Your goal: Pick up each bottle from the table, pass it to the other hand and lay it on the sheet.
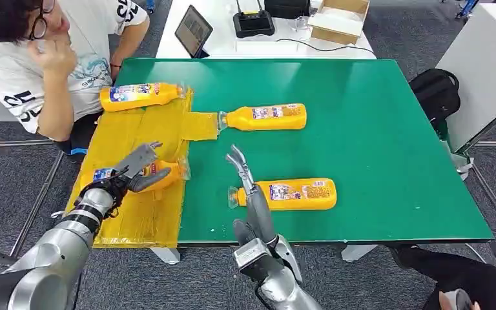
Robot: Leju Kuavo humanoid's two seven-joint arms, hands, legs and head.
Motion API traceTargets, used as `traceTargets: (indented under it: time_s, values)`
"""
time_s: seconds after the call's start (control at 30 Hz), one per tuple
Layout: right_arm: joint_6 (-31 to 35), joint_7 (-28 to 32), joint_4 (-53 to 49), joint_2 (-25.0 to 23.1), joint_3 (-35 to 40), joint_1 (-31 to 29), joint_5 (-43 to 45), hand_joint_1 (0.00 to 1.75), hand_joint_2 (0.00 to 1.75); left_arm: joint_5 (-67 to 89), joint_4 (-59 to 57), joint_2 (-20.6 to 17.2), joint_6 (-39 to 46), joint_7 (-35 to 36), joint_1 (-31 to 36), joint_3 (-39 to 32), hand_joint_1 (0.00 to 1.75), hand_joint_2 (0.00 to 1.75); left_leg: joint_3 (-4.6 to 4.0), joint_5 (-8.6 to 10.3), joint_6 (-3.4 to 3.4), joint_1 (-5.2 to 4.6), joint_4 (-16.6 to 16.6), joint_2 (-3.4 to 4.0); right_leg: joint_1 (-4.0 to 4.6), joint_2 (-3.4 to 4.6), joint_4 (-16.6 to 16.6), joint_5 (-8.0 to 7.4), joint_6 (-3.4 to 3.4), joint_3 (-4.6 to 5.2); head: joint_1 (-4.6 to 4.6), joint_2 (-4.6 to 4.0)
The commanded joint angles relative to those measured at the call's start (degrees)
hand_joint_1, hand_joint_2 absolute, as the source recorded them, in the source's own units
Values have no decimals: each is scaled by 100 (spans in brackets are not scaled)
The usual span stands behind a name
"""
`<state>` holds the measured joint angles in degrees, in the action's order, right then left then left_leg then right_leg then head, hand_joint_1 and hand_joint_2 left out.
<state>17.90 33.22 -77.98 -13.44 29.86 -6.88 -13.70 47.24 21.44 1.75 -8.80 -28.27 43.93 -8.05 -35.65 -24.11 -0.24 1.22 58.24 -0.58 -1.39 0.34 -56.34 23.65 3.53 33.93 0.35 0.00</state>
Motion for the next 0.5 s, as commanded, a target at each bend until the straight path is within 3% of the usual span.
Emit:
traceTargets:
  time_s: [0.03,0.07,0.17,0.3,0.5]
  values:
    - [-9,-266,553,111,28,-206,-377,0,0,-1654,929,748,1816,-804,-347,-1041,0,0,23,-7,15,2,-8,-10,9,-21,14,8,-21,-33,-2,0]
    - [64,-419,656,167,89,-270,-606,0,175,-1957,1113,809,1905,-841,-398,-1195,0,175,22,-9,13,5,-5,-4,11,-17,13,8,-21,-28,-2,0]
    - [65,-693,714,315,-39,-351,-820,0,175,-2656,1968,944,2628,-1173,-748,-1175,0,175,18,-9,12,3,-6,2,9,-10,12,7,-18,-22,0,0]
    - [19,-1468,563,945,-331,-604,-1744,0,175,-3372,3956,901,3308,-1173,-1908,-56,0,175,16,-12,10,0,-8,26,5,13,16,0,-12,-7,0,0]
    - [-202,-2105,496,1484,-768,-782,-2383,0,175,-3698,4697,952,3304,-1173,-2613,366,0,175,8,-13,14,-1,-2,16,5,3,17,3,-12,-8,-2,0]
